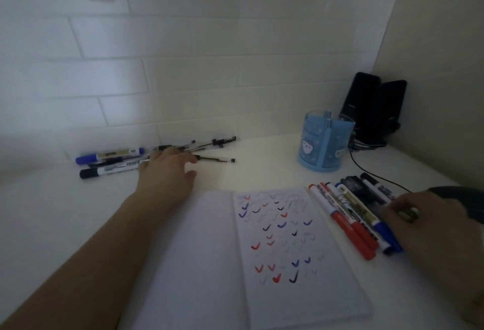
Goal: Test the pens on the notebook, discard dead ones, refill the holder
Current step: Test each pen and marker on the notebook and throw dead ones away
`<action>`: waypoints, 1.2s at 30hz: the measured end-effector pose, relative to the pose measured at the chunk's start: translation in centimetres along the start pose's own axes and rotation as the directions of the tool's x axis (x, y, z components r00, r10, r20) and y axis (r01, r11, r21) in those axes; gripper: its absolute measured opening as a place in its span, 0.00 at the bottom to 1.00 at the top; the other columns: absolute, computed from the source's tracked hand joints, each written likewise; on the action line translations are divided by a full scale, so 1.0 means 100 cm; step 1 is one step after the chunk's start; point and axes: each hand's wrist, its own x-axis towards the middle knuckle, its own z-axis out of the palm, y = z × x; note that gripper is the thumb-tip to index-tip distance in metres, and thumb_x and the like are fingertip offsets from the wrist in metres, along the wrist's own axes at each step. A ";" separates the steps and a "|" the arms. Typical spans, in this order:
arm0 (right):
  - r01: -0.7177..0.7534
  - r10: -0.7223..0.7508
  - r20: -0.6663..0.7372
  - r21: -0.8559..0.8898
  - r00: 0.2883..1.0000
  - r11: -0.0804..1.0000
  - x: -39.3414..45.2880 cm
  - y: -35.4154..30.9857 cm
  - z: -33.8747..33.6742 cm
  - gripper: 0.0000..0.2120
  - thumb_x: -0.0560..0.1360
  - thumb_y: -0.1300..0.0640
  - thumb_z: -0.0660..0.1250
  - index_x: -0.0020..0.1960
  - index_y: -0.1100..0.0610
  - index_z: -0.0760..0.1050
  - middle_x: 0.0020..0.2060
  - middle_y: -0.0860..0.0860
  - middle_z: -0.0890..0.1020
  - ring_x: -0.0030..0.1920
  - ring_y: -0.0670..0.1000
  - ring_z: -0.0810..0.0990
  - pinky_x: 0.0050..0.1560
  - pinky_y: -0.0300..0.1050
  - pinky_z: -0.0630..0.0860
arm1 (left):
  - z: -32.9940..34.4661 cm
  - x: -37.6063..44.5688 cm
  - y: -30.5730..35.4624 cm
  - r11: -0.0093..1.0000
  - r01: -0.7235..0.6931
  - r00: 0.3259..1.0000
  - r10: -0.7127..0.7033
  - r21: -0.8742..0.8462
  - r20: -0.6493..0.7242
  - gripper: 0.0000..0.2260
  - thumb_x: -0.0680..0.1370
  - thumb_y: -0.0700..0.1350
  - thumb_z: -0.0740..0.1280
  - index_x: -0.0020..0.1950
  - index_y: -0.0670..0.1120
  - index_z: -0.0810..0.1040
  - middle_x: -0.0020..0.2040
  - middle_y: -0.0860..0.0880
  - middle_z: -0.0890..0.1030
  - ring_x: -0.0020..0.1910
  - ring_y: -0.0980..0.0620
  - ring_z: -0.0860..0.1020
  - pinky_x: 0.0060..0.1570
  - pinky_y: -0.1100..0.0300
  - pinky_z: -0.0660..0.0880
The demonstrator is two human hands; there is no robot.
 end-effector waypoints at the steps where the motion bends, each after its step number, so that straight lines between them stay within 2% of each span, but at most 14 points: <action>1: 0.000 -0.001 0.014 0.013 1.000 1.000 0.000 0.000 0.001 0.10 0.69 0.37 0.65 0.34 0.41 0.70 0.37 0.43 0.74 0.43 0.54 0.77 0.46 0.56 0.78 | 0.000 0.003 -0.010 0.997 0.067 0.998 -0.068 0.032 0.007 0.15 0.77 0.50 0.65 0.64 0.56 0.75 0.67 0.49 0.72 0.67 0.42 0.67 0.65 0.42 0.65; 3: -0.014 0.013 0.054 0.024 0.998 1.000 0.000 -0.001 0.001 0.10 0.68 0.35 0.64 0.36 0.40 0.71 0.39 0.44 0.75 0.46 0.54 0.77 0.48 0.56 0.78 | 0.001 0.008 -0.026 0.980 0.191 0.981 -0.193 0.061 0.030 0.19 0.77 0.48 0.65 0.68 0.55 0.71 0.69 0.46 0.70 0.69 0.39 0.64 0.65 0.39 0.63; 5: -0.012 0.010 0.056 0.030 0.998 0.999 0.002 0.001 0.003 0.11 0.68 0.32 0.62 0.36 0.38 0.70 0.41 0.44 0.76 0.47 0.54 0.77 0.49 0.56 0.78 | 0.005 0.013 -0.038 0.969 0.249 0.968 -0.249 -0.008 0.024 0.20 0.77 0.45 0.65 0.69 0.51 0.71 0.69 0.44 0.69 0.68 0.37 0.64 0.64 0.39 0.65; 9: -0.003 0.000 0.040 0.064 0.999 0.998 0.000 -0.002 -0.002 0.09 0.68 0.34 0.64 0.39 0.38 0.72 0.41 0.44 0.73 0.50 0.56 0.76 0.49 0.57 0.77 | 0.006 0.014 -0.047 0.955 0.241 0.951 -0.268 -0.172 -0.153 0.19 0.73 0.33 0.64 0.63 0.44 0.77 0.61 0.38 0.73 0.61 0.33 0.68 0.61 0.43 0.68; 11: 0.000 -0.003 0.041 0.075 0.999 0.997 0.000 -0.002 -0.004 0.10 0.68 0.34 0.64 0.40 0.38 0.71 0.41 0.44 0.73 0.50 0.56 0.76 0.48 0.56 0.77 | 0.001 0.012 -0.054 0.933 0.349 0.912 -0.359 -0.086 -0.197 0.21 0.71 0.32 0.64 0.62 0.46 0.77 0.60 0.39 0.74 0.62 0.34 0.66 0.61 0.41 0.64; 14: 0.020 -0.023 0.038 0.078 0.999 0.997 0.001 -0.002 -0.006 0.11 0.67 0.32 0.63 0.39 0.38 0.71 0.41 0.43 0.74 0.49 0.55 0.76 0.48 0.55 0.77 | 0.000 0.011 -0.068 0.876 0.482 0.866 -0.479 -0.013 -0.144 0.21 0.70 0.32 0.62 0.60 0.48 0.77 0.61 0.40 0.72 0.64 0.36 0.64 0.64 0.39 0.59; 24: 0.101 -0.095 -0.056 0.128 0.994 0.987 -0.001 -0.007 -0.008 0.08 0.68 0.43 0.71 0.41 0.41 0.72 0.45 0.47 0.78 0.52 0.57 0.76 0.48 0.55 0.76 | 0.003 0.017 -0.069 0.864 0.500 0.864 -0.492 0.066 -0.109 0.14 0.75 0.36 0.62 0.57 0.47 0.79 0.62 0.40 0.73 0.65 0.37 0.63 0.66 0.36 0.56; 26: 0.121 -0.115 -0.069 0.092 0.991 0.988 -0.001 -0.006 -0.007 0.08 0.68 0.44 0.71 0.41 0.42 0.73 0.45 0.47 0.78 0.52 0.57 0.76 0.48 0.53 0.73 | -0.002 0.016 -0.061 0.906 0.416 0.902 -0.402 0.071 -0.157 0.12 0.77 0.38 0.61 0.57 0.48 0.78 0.59 0.40 0.76 0.64 0.36 0.67 0.66 0.38 0.57; 27: 0.133 -0.128 -0.073 0.075 0.989 0.988 -0.001 -0.006 -0.006 0.07 0.68 0.45 0.72 0.41 0.42 0.73 0.43 0.47 0.77 0.51 0.57 0.76 0.48 0.52 0.72 | -0.007 0.016 -0.052 0.950 0.314 0.928 -0.304 0.011 -0.213 0.12 0.78 0.37 0.61 0.58 0.48 0.77 0.56 0.39 0.77 0.60 0.36 0.71 0.64 0.39 0.62; 29: 0.187 -0.180 -0.105 0.064 0.978 0.980 -0.001 -0.008 -0.007 0.06 0.69 0.47 0.71 0.41 0.45 0.74 0.40 0.44 0.73 0.47 0.55 0.75 0.47 0.47 0.68 | -0.024 0.009 -0.021 0.978 -0.042 0.927 -0.039 -0.205 -0.373 0.11 0.80 0.40 0.59 0.60 0.47 0.74 0.53 0.40 0.79 0.52 0.37 0.76 0.54 0.44 0.72; 30: 0.228 -0.216 -0.129 0.086 0.968 0.970 -0.003 -0.013 -0.010 0.06 0.70 0.47 0.71 0.41 0.47 0.75 0.40 0.44 0.72 0.45 0.53 0.74 0.47 0.45 0.66 | -0.035 0.001 0.001 0.931 -0.248 0.891 0.111 -0.268 -0.440 0.11 0.82 0.43 0.57 0.62 0.49 0.73 0.53 0.42 0.78 0.49 0.39 0.77 0.50 0.47 0.74; 32: 0.325 -0.292 -0.181 0.192 0.939 0.926 -0.013 -0.027 -0.017 0.07 0.72 0.44 0.69 0.44 0.47 0.76 0.40 0.41 0.73 0.44 0.47 0.72 0.47 0.43 0.65 | -0.053 -0.023 0.042 0.785 -0.572 0.783 0.439 -0.235 -0.440 0.13 0.82 0.50 0.54 0.64 0.52 0.72 0.51 0.47 0.78 0.43 0.44 0.78 0.42 0.51 0.77; 34: 0.390 -0.346 -0.180 0.368 0.921 0.844 -0.027 -0.043 -0.026 0.09 0.71 0.39 0.67 0.47 0.41 0.74 0.43 0.32 0.73 0.45 0.37 0.72 0.47 0.34 0.67 | -0.057 -0.048 0.072 0.636 -0.756 0.644 0.680 -0.156 -0.351 0.14 0.82 0.53 0.54 0.64 0.51 0.72 0.47 0.50 0.77 0.36 0.48 0.77 0.34 0.55 0.76; 36: 0.412 -0.417 -0.106 0.494 0.903 0.766 -0.041 -0.053 -0.031 0.14 0.67 0.30 0.61 0.49 0.35 0.71 0.51 0.28 0.73 0.53 0.31 0.71 0.49 0.34 0.67 | -0.052 -0.064 0.092 0.529 -0.840 0.540 0.794 -0.119 -0.280 0.13 0.82 0.54 0.55 0.61 0.50 0.72 0.45 0.51 0.78 0.32 0.53 0.75 0.30 0.60 0.74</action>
